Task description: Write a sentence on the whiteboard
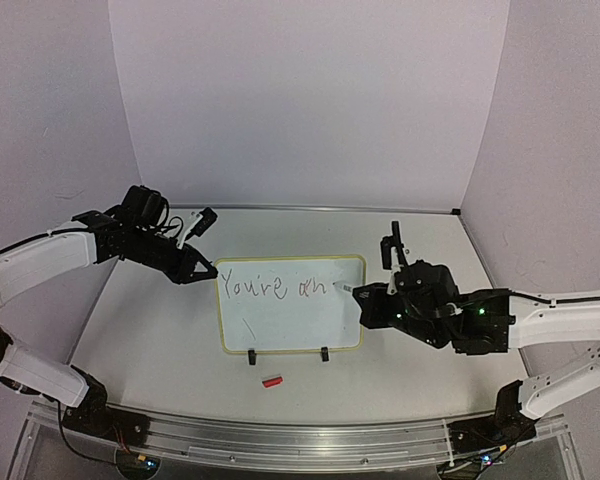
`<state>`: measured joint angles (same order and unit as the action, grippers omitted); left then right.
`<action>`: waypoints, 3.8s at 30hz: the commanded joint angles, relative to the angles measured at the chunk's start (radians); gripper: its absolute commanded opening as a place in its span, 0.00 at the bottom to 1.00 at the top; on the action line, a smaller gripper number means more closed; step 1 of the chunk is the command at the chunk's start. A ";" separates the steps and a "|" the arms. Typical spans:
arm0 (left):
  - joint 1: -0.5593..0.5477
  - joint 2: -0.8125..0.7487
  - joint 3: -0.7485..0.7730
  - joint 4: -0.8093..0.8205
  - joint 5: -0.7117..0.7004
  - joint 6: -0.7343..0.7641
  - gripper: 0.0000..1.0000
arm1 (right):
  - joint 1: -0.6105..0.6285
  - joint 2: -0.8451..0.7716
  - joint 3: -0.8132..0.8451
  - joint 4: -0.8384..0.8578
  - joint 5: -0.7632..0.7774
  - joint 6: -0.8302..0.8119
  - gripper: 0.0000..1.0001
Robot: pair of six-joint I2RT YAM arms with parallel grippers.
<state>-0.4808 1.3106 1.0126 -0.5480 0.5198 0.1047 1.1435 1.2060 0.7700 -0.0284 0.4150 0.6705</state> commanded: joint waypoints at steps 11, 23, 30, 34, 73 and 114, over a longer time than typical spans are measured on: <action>-0.008 0.024 0.010 -0.049 -0.027 0.020 0.00 | -0.009 0.040 0.051 0.021 0.000 -0.054 0.00; -0.008 0.026 0.010 -0.049 -0.027 0.020 0.00 | -0.010 0.051 0.017 -0.015 -0.047 0.008 0.00; -0.009 0.027 0.009 -0.049 -0.027 0.020 0.00 | -0.010 0.032 0.042 -0.046 -0.002 -0.014 0.00; -0.009 0.027 0.010 -0.049 -0.026 0.020 0.00 | -0.009 0.030 0.062 -0.051 0.011 -0.036 0.00; -0.008 0.032 0.011 -0.049 -0.024 0.020 0.00 | -0.009 0.011 0.035 -0.103 -0.002 0.015 0.00; -0.009 0.032 0.011 -0.049 -0.024 0.020 0.00 | -0.010 -0.027 0.058 -0.091 0.022 -0.036 0.00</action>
<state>-0.4808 1.3148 1.0142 -0.5476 0.5201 0.1047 1.1393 1.1587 0.8017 -0.1429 0.4059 0.6504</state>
